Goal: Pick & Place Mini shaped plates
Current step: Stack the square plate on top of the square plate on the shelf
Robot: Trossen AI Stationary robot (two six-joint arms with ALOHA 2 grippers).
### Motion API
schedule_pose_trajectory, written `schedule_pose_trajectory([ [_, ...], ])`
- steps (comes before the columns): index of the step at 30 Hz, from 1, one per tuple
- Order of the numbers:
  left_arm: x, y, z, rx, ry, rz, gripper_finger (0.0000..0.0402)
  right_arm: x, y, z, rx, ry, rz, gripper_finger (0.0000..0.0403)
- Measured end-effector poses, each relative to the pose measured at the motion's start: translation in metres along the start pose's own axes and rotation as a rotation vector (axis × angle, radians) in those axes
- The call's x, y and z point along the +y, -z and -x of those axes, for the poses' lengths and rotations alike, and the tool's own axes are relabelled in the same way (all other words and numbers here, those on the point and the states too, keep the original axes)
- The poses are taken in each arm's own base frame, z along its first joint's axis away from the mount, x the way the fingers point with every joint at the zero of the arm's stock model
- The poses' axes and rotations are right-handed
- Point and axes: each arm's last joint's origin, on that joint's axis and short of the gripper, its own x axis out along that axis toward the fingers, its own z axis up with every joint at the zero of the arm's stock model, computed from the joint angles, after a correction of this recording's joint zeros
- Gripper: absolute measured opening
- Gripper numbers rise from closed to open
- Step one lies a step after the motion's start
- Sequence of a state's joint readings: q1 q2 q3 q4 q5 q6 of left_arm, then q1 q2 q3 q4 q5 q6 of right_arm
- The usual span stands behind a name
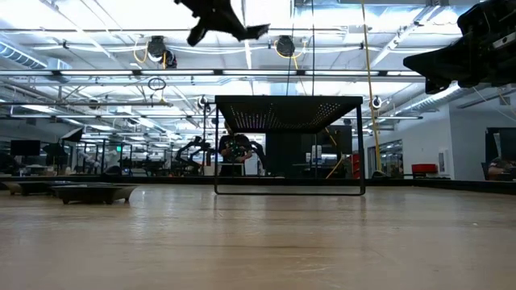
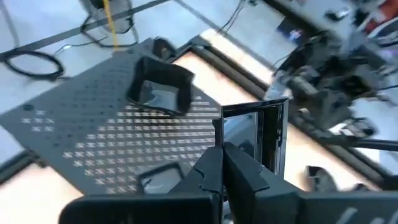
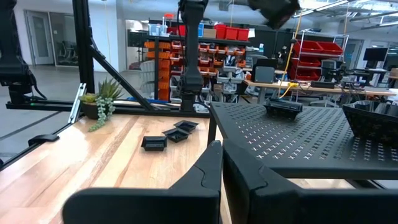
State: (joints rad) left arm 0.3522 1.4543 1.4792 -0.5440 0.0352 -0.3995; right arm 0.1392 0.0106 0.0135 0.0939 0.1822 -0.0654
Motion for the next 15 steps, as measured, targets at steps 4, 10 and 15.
schedule_pose_trajectory([
  [4,0.014,-0.001,-0.02,0.112,-0.081,0.011,0.0004,0.0,0.0,0.0,0.0,0.0,0.0,0.0],
  [10,0.033,0.016,-0.046,0.295,-0.148,0.033,0.0005,0.0,0.0,0.0,0.0,0.0,0.0,0.0],
  [15,0.033,0.024,-0.063,0.338,-0.138,0.031,0.0009,0.0,0.0,0.0,0.0,0.0,0.0,0.0],
])
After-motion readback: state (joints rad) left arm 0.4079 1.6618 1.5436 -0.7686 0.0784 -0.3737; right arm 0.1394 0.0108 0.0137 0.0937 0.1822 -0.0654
